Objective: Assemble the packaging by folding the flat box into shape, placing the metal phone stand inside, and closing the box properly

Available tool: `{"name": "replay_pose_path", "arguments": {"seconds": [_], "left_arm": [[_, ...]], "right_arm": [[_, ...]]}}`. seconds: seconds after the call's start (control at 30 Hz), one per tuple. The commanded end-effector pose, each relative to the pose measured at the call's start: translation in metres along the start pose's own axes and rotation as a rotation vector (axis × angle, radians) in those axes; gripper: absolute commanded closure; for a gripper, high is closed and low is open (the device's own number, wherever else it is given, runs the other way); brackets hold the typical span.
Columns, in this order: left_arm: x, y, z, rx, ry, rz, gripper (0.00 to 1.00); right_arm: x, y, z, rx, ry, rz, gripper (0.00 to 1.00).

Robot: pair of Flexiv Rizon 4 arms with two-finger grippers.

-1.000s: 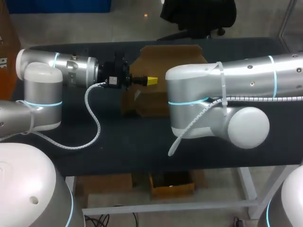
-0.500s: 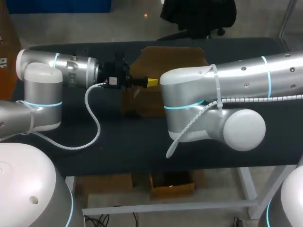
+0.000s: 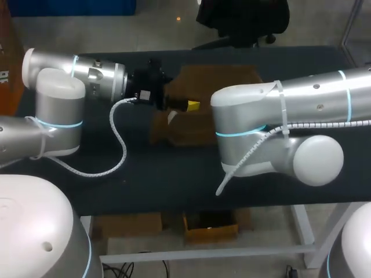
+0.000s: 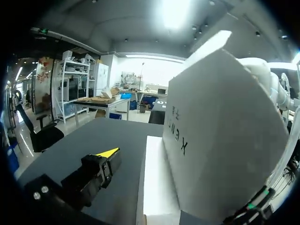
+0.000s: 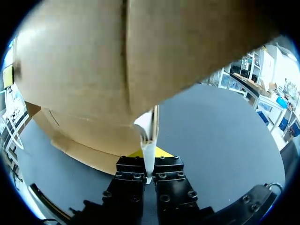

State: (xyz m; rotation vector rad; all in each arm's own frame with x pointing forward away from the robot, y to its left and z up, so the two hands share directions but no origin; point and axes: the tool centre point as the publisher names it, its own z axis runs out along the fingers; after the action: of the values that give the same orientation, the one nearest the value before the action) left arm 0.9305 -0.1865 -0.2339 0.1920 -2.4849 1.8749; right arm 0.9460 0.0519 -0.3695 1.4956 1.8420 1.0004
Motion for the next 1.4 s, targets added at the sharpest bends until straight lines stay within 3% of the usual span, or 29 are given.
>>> {"name": "replay_pose_path", "arguments": {"seconds": [0.03, 0.3, 0.6, 0.73, 0.8, 1.13, 1.4], "left_arm": [[0.013, -0.004, -0.009, -0.022, -0.032, 0.019, 0.0], [0.025, 0.003, -0.021, -0.074, -0.064, 0.076, 0.0], [0.026, 0.019, -0.042, -0.119, -0.096, 0.084, 0.0], [0.024, 0.024, -0.054, -0.133, -0.084, 0.091, 0.0], [0.023, 0.027, -0.06, -0.141, -0.091, 0.094, 0.0], [0.012, 0.038, -0.085, -0.223, -0.098, 0.096, 0.0], [0.005, 0.046, -0.1, -0.287, -0.055, 0.112, 0.0]], "right_arm": [[-0.016, 0.012, -0.006, 0.044, 0.115, 0.001, 1.0], [-0.027, 0.025, -0.007, 0.107, 0.148, 0.005, 1.0], [-0.035, 0.034, -0.008, 0.141, 0.271, 0.004, 1.0], [-0.037, 0.037, -0.008, 0.151, 0.364, -0.015, 1.0], [-0.038, 0.038, -0.009, 0.17, 0.365, -0.032, 1.0], [-0.046, 0.036, -0.007, 0.204, 0.587, -0.07, 1.0], [-0.052, 0.04, -0.007, 0.262, 0.662, -0.087, 1.0]]}}
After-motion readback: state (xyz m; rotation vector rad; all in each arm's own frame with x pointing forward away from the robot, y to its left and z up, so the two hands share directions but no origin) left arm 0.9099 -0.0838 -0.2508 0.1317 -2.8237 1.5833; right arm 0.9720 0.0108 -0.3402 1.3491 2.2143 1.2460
